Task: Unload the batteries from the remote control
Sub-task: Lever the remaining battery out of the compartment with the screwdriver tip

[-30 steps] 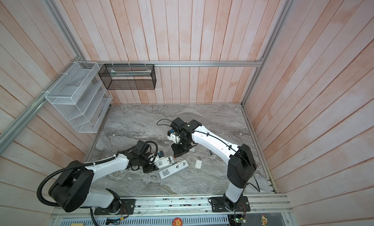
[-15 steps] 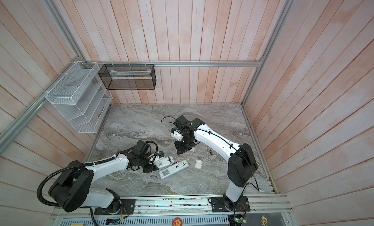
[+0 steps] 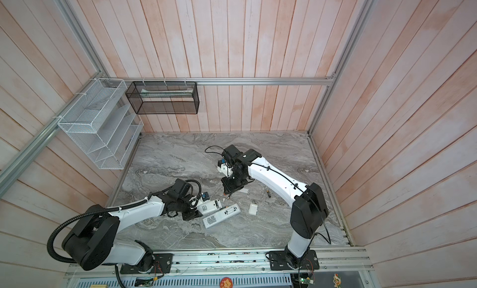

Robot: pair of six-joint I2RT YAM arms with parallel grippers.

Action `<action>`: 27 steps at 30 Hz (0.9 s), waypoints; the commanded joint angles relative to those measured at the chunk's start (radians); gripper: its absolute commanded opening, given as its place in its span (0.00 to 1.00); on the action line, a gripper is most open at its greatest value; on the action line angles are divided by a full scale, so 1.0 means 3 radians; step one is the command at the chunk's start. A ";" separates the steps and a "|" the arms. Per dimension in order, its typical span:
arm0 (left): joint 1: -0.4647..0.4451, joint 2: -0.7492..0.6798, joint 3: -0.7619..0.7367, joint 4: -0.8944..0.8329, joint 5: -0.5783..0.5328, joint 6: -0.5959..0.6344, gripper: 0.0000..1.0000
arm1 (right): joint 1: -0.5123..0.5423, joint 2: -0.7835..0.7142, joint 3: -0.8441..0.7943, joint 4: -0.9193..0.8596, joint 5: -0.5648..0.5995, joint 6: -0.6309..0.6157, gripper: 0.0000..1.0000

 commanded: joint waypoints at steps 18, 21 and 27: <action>-0.0021 -0.0015 -0.0020 0.0041 -0.0075 0.0040 0.50 | 0.0024 0.0019 -0.0289 0.0160 -0.0183 0.0101 0.06; -0.0020 -0.0011 -0.0021 0.0045 -0.0075 0.0043 0.50 | 0.0024 0.0012 -0.0327 0.0167 -0.0147 0.0097 0.06; -0.0018 -0.0016 -0.0020 0.0040 -0.0075 0.0042 0.50 | 0.0019 0.0032 -0.0358 0.0151 -0.0070 0.0091 0.06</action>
